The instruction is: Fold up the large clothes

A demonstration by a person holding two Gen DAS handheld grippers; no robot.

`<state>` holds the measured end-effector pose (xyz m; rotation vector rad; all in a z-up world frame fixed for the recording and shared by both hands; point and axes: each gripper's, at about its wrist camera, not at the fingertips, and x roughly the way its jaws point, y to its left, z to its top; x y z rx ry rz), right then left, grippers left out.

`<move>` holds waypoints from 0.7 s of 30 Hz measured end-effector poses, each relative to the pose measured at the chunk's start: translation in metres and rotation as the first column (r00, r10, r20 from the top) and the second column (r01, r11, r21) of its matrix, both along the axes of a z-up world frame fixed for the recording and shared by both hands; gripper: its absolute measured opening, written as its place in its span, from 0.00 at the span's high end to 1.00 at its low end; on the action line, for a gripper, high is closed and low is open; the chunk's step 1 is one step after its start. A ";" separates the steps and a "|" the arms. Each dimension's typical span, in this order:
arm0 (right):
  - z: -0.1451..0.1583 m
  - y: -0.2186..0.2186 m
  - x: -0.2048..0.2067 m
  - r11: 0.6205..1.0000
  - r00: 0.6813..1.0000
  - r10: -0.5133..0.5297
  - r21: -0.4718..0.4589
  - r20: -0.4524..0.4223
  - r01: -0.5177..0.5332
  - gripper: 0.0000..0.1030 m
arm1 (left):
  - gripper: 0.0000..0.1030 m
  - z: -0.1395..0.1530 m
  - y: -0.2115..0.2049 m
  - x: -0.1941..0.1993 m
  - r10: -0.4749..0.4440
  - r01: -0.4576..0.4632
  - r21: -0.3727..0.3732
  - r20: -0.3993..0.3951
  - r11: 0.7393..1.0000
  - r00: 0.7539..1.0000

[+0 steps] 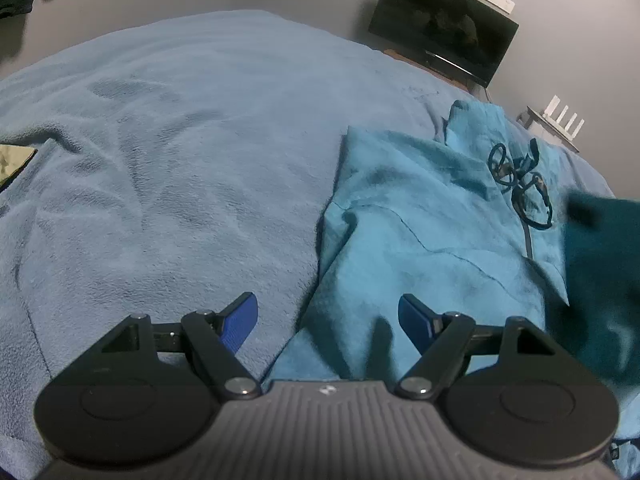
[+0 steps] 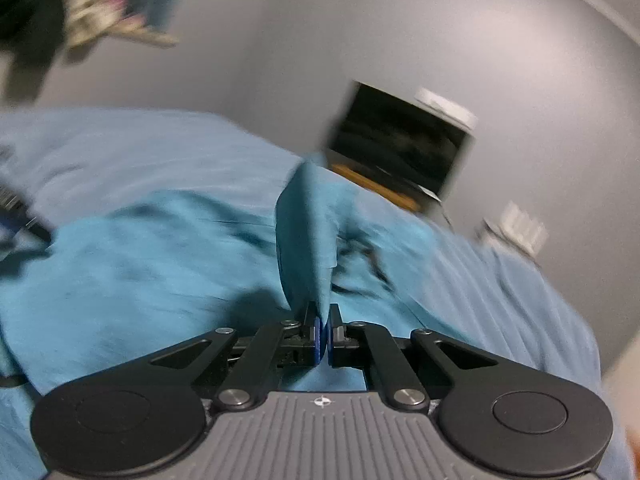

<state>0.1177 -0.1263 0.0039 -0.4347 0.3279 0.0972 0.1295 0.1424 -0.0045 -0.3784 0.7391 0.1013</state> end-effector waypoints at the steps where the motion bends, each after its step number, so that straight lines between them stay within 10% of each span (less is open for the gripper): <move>1: 0.004 -0.018 -0.003 0.998 0.999 -0.026 0.051 -0.020 0.027 0.93 | 0.26 0.000 0.000 0.000 -0.003 0.003 0.001 -0.001 1.000 1.000; 3: 0.005 -0.054 -0.009 0.985 0.992 -0.051 0.159 -0.111 0.069 0.83 | 0.26 0.000 -0.002 0.000 -0.007 0.007 0.000 -0.006 1.000 1.000; 5: -0.001 -0.084 -0.014 0.962 0.976 -0.058 0.250 -0.211 0.111 0.49 | 0.26 -0.001 -0.003 0.001 -0.012 0.012 0.004 -0.015 1.000 1.000; 11: -0.029 -0.155 -0.031 0.822 0.933 -0.078 0.507 -0.351 0.259 0.20 | 0.26 -0.001 -0.008 0.002 -0.021 0.022 0.020 -0.032 1.000 0.999; 21: -0.059 -0.198 0.011 0.676 0.918 -0.067 0.658 -0.392 0.331 0.28 | 0.26 -0.006 -0.014 0.007 -0.041 0.044 0.049 -0.055 0.998 0.998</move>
